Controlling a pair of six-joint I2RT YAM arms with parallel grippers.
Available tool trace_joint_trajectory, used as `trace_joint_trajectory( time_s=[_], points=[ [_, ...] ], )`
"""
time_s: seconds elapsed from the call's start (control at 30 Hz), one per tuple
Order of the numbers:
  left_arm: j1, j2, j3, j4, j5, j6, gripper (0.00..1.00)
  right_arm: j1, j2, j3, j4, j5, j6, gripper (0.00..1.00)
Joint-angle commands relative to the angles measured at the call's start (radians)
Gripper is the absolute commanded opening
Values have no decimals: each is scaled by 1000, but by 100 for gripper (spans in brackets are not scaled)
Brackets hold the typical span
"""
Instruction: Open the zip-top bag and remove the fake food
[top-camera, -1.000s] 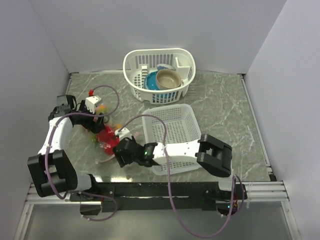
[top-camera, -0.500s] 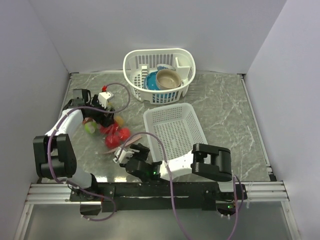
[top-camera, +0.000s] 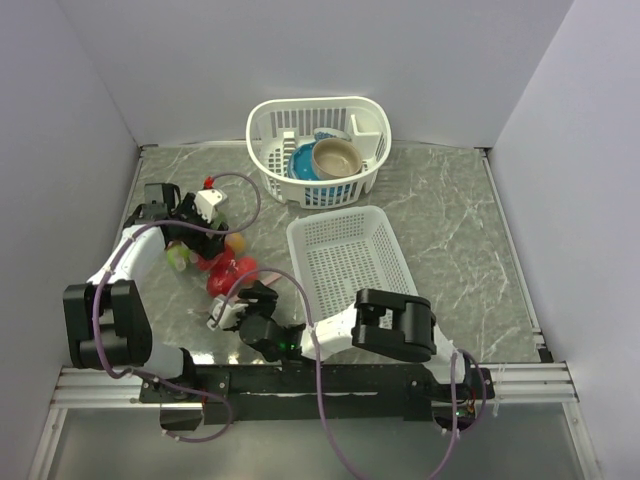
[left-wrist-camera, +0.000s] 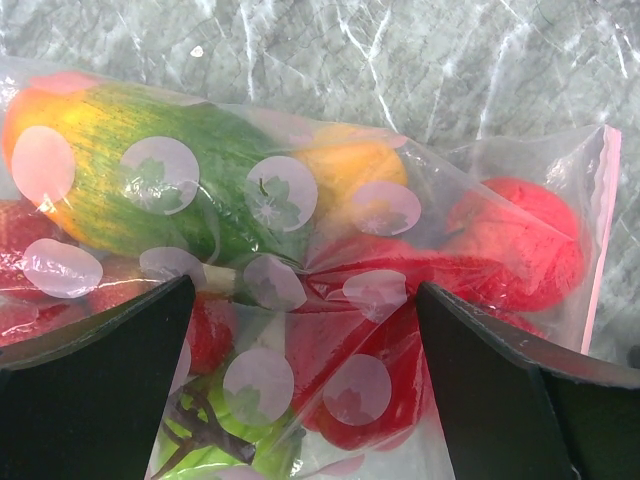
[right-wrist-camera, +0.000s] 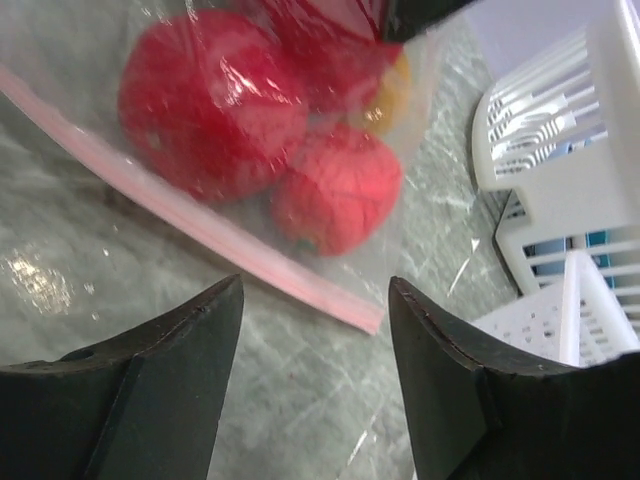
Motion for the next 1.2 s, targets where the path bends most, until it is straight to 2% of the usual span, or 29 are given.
trace_joint_trajectory(
  time_s=[0.0, 0.2, 0.4, 0.63, 0.83, 0.93, 1.03, 1.07, 1.13, 1.17],
  points=[
    [1, 2, -6, 13, -52, 24, 99, 3, 10, 31, 46, -28, -5, 73],
    [-4, 78, 23, 64, -89, 1, 99, 3, -65, 9, -109, -145, 132, 80],
    [-18, 126, 55, 72, -157, -23, 99, 3, -91, -12, -133, -174, 195, 87],
    [-48, 89, -6, 93, -138, -14, 99, -14, 4, 66, -70, -156, 117, 86],
    [-53, 86, -12, 70, -109, 0, 99, -65, 78, 175, -83, -182, 109, 80],
    [-53, 80, -12, 46, -97, 17, 99, -98, 104, 236, -140, -209, 123, 70],
    [-52, 71, 1, 13, -86, 23, 99, -125, 93, 255, -188, -241, 144, 48],
    [-53, 66, 5, 6, -83, 21, 99, -131, 85, 255, -200, -251, 164, 30],
    [-52, 45, 26, 1, -75, 6, 99, -148, 64, 255, -226, -277, 190, 5],
    [-48, 36, 38, -2, -69, -3, 99, -154, 55, 252, -244, -277, 216, 0]
  ],
)
